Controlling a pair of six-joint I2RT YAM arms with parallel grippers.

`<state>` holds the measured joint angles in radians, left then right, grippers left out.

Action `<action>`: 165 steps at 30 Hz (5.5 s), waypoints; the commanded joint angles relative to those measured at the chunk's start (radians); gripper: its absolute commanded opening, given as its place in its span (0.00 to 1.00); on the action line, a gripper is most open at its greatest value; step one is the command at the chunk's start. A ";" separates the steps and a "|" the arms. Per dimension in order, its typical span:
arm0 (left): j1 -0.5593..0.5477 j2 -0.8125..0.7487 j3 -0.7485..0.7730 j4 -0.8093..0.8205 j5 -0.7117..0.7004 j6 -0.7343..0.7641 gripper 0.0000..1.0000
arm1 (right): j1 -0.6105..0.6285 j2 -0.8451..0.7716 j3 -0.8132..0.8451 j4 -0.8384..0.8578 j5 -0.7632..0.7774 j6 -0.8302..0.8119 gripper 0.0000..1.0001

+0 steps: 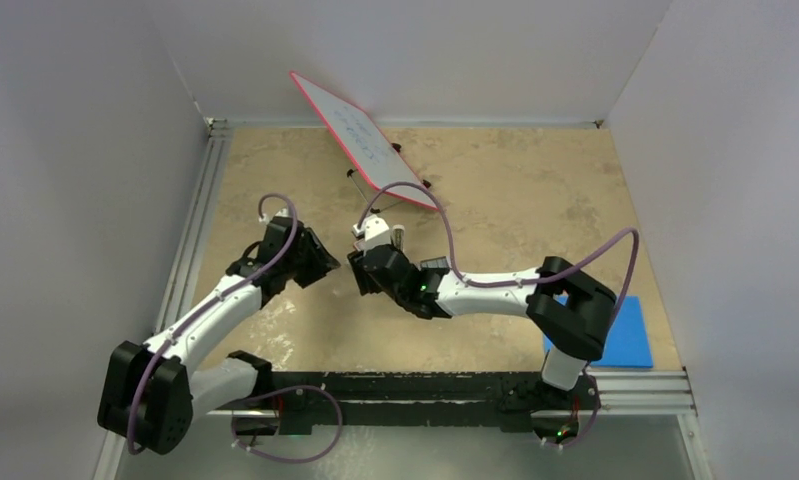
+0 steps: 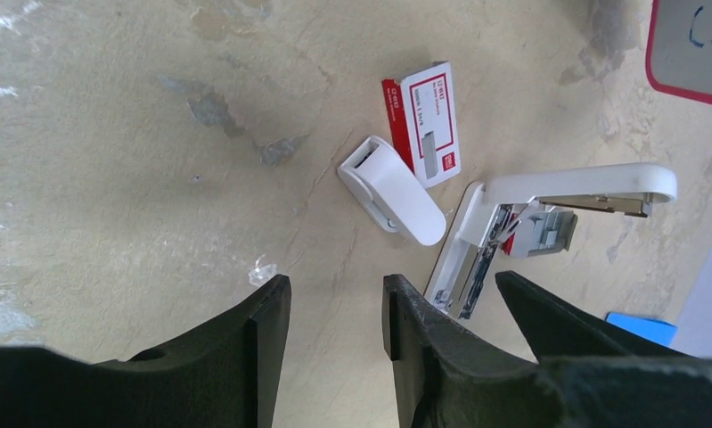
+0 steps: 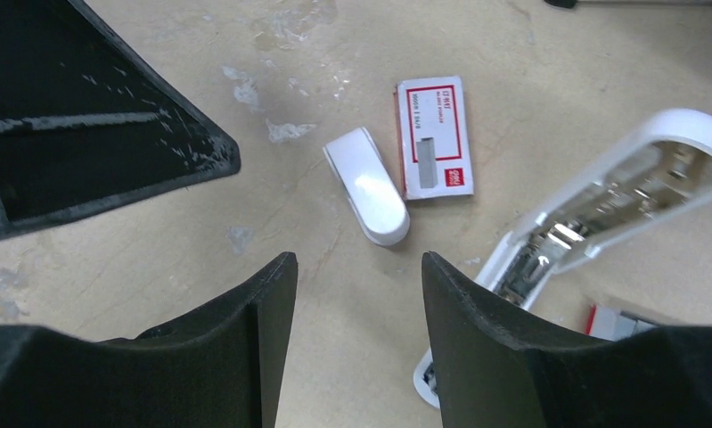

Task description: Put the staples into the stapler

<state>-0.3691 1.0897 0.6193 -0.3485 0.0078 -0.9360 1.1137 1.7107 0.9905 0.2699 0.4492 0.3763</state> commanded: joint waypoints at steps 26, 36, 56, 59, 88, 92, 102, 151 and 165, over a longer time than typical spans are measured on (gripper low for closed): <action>0.085 0.081 -0.089 0.118 0.174 0.017 0.42 | -0.009 0.238 0.211 -0.014 0.076 -0.041 0.63; 0.088 0.100 -0.091 0.124 0.189 0.029 0.42 | -0.013 0.274 0.247 -0.010 0.059 -0.060 0.65; 0.090 0.148 -0.124 0.217 0.317 0.068 0.43 | -0.012 0.209 0.238 -0.136 0.072 0.083 0.16; 0.090 0.145 -0.147 0.252 0.344 0.065 0.47 | -0.013 0.191 0.238 -0.201 0.064 0.141 0.18; 0.088 0.277 -0.234 0.523 0.495 -0.009 0.22 | -0.012 0.101 0.217 -0.346 -0.207 0.583 0.14; 0.088 0.288 -0.244 0.582 0.533 -0.024 0.24 | -0.013 0.090 0.200 -0.314 -0.261 0.587 0.14; 0.088 0.299 -0.273 0.658 0.580 -0.054 0.23 | -0.021 0.075 0.185 -0.283 -0.293 0.609 0.14; 0.088 0.022 -0.354 0.750 0.579 0.045 0.34 | -0.116 -0.082 0.052 -0.195 -0.385 0.692 0.14; 0.088 -0.014 -0.362 0.743 0.538 0.058 0.20 | -0.121 -0.092 0.045 -0.179 -0.407 0.690 0.13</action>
<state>-0.2825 1.0916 0.2569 0.3344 0.5705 -0.9096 0.9916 1.6588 1.0374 0.0677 0.0826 1.0599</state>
